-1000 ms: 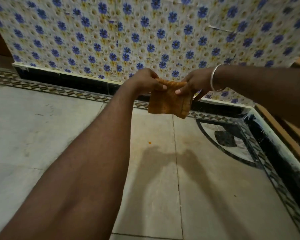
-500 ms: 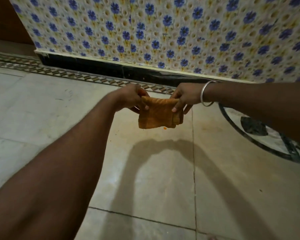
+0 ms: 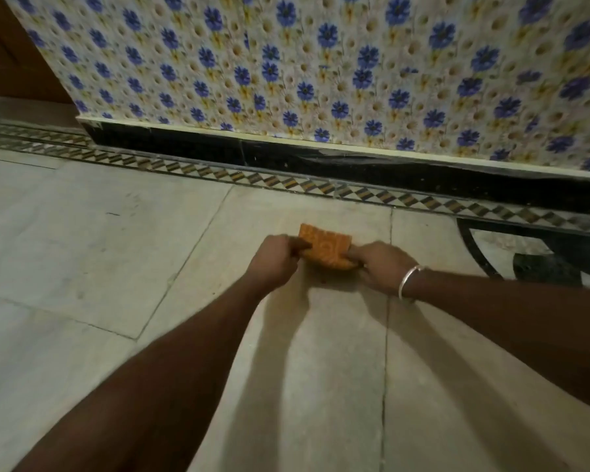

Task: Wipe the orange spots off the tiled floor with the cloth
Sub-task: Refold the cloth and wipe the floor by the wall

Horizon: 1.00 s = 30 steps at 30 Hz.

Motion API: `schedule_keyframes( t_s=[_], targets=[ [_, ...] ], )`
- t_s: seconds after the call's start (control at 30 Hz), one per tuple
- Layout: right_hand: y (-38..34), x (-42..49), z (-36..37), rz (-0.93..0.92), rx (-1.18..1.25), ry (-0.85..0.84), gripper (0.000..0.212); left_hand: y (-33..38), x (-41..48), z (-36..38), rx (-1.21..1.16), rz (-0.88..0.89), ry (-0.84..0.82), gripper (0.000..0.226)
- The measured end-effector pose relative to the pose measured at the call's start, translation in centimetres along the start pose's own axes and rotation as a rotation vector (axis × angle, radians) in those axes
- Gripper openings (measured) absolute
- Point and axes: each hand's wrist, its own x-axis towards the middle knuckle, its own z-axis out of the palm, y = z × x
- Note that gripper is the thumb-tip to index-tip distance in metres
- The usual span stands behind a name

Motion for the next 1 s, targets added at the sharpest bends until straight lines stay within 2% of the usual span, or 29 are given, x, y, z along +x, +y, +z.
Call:
schedule_keyframes(
  t_s=[0.03, 0.07, 0.1, 0.13, 0.2, 0.23, 0.33, 0.4, 0.53, 0.63, 0.73, 0.87, 0.93, 1.0],
  targets=[
    [0.6, -1.0, 1.9, -0.037, -0.003, -0.097, 0.045, -1.2, -0.5, 1.7, 0.023, -0.022, -0.067, 0.039],
    [1.0, -1.6, 3.0, -0.068, 0.028, -0.122, 0.046, -2.0, -1.1, 2.6, 0.030, -0.039, -0.092, 0.032],
    [1.7, -2.3, 4.5, -0.085, 0.087, -0.089, 0.050, -2.6, -2.0, 4.0, 0.024, -0.049, -0.068, 0.023],
    [2.3, -2.8, 5.5, -0.089, 0.124, 0.021, 0.055, -2.7, -2.3, 4.7, 0.027, -0.021, 0.012, 0.016],
    [3.0, -3.4, 7.3, 0.002, 0.102, 0.170, 0.069, -1.9, -2.5, 5.6, 0.078, 0.070, 0.130, 0.026],
    [3.1, -3.6, 8.1, 0.088, 0.066, 0.158, 0.075, -1.2, -2.3, 6.0, 0.112, 0.083, 0.115, 0.036],
    [3.1, -3.6, 10.7, 0.255, 0.023, 0.076, 0.084, 1.3, -0.1, 8.3, 0.265, 0.055, -0.081, 0.060],
    [2.5, -3.7, 11.8, 0.266, 0.005, 0.088, 0.084, 2.2, 0.0, 10.6, 0.385, 0.067, -0.142, 0.066],
    [3.1, -4.0, 13.1, 0.259, -0.026, 0.177, 0.074, 1.7, 2.3, 12.4, 0.466, 0.052, -0.094, 0.070],
    [3.0, -4.1, 13.2, 0.235, -0.025, 0.196, 0.074, -1.7, 4.4, 9.6, 0.458, -0.117, -0.051, 0.071],
    [3.1, -4.0, 13.1, 0.243, -0.028, 0.202, 0.074, -5.2, 1.0, 7.7, 0.419, -0.264, 0.019, 0.073],
    [2.8, -4.0, 13.3, 0.248, -0.027, 0.233, 0.073, -1.8, -5.6, 10.8, 0.426, -0.339, 0.078, 0.075],
    [2.7, -4.0, 13.2, 0.247, -0.032, 0.246, 0.072, 0.8, -5.3, 13.4, 0.413, -0.260, 0.075, 0.072],
    [2.6, -4.0, 13.1, 0.247, -0.029, 0.246, 0.072, 2.0, -2.8, 14.6, 0.445, -0.081, 0.039, 0.071]
  ],
)
